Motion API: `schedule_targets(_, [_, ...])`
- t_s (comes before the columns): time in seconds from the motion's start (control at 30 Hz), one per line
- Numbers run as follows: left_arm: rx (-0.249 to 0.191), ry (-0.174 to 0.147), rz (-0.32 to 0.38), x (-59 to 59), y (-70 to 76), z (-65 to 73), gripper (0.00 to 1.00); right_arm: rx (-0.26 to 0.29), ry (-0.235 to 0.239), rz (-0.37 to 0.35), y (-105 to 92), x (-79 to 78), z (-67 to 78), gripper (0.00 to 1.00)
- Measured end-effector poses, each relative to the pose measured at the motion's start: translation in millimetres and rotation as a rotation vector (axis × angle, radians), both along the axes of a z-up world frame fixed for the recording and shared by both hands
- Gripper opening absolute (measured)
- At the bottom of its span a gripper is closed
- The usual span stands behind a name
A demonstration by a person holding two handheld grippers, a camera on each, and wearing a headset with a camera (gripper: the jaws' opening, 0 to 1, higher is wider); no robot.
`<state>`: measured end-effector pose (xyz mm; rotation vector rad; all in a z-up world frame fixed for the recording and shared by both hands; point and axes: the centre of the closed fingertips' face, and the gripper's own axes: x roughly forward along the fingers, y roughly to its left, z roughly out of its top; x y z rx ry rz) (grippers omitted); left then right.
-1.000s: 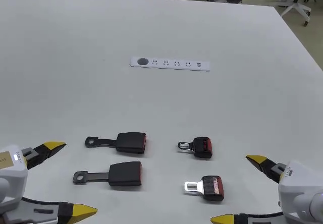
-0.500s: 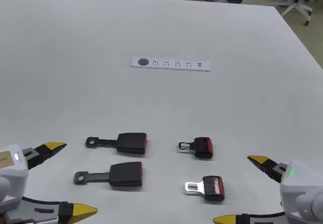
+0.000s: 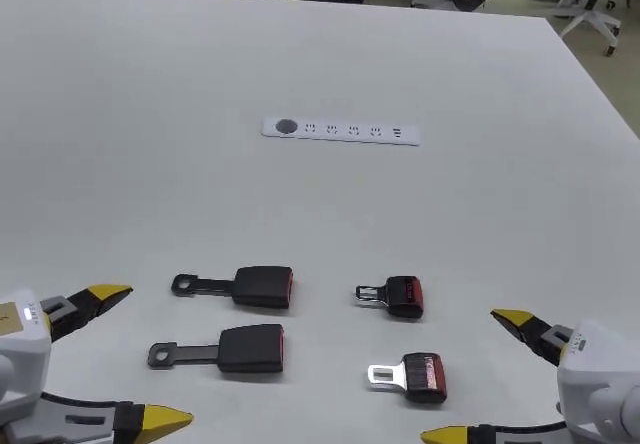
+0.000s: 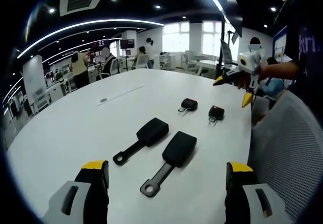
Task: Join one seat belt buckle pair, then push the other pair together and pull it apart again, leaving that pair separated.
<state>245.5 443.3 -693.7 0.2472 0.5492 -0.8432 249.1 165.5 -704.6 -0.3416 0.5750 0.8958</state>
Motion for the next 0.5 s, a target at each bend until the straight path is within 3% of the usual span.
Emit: schedule_targets(0.5, [0.005, 0.0, -0.005, 1.3, 2.6, -0.7, 0.98, 0.008, -0.011, -0.007, -1.2, 2.6, 2.0, 0.98])
